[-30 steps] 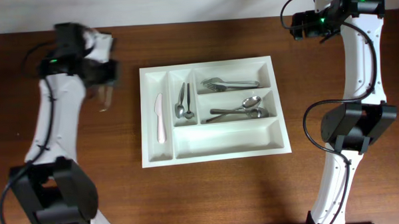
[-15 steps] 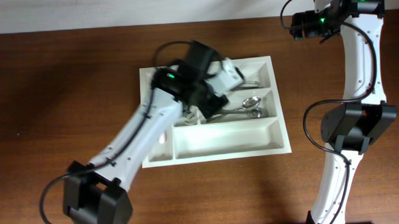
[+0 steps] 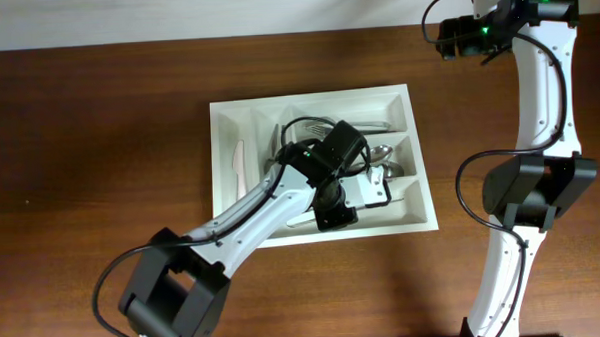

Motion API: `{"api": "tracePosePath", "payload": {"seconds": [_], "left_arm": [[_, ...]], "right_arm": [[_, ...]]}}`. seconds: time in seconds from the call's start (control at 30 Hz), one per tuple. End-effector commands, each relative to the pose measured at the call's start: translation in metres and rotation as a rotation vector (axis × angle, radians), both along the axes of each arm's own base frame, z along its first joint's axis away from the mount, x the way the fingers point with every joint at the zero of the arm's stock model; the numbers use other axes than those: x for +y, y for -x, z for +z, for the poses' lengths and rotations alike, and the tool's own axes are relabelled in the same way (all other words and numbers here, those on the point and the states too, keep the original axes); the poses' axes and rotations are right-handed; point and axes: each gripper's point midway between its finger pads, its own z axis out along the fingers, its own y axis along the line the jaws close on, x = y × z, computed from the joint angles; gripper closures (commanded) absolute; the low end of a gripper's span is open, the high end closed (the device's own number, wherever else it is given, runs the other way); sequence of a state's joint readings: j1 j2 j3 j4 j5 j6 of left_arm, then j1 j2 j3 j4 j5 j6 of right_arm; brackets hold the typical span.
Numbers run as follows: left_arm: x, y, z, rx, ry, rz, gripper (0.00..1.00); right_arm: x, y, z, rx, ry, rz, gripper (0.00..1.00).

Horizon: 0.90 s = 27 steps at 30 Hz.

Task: Pack container
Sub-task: 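Carry the tongs into the tray's bottom compartment and release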

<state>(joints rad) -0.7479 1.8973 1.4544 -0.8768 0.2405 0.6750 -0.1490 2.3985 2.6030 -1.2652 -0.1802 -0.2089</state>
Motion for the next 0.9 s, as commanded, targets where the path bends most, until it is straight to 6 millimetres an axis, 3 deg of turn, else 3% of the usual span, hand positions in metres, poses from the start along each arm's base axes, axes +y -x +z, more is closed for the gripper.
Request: {"api": "tracePosePath", "payload": {"seconds": [0.0,0.27,0.37,0.43,0.5,0.53,0.63,0.77,0.87], "left_arm": [[0.0,0.001,-0.003,-0.042,-0.008,-0.132,0.98],[0.0,0.0,-0.008,-0.055,-0.013,-0.182,0.97],[0.0,0.001,-0.012,-0.047,-0.019,-0.181,0.91],[0.0,0.001,-0.014,-0.042,-0.023,-0.181,0.81],[0.0,0.001,-0.018,-0.035,-0.027,-0.182,0.62],[0.0,0.001,-0.02,-0.032,-0.03,-0.182,0.33],[-0.002,-0.001,-0.019,-0.04,-0.023,-0.175,0.19],[-0.018,-0.024,0.011,-0.077,0.043,-0.058,0.17],[-0.026,-0.055,0.054,-0.13,0.122,0.084,0.16]], "right_arm": [[0.001,0.0,0.019,-0.04,0.01,-0.007,0.01],[0.001,0.0,0.019,-0.04,0.01,-0.007,0.01],[0.001,0.0,0.019,-0.04,0.01,-0.007,0.01],[0.001,0.0,0.019,-0.04,0.009,-0.008,0.01],[0.001,0.0,0.019,-0.04,0.009,-0.008,0.01],[0.001,0.0,0.019,-0.04,0.009,-0.008,0.01],[0.001,0.0,0.019,-0.04,0.01,-0.007,0.01],[0.001,0.0,0.019,-0.04,0.009,-0.008,0.01],[0.001,0.0,0.019,-0.04,0.01,-0.007,0.01]]}}
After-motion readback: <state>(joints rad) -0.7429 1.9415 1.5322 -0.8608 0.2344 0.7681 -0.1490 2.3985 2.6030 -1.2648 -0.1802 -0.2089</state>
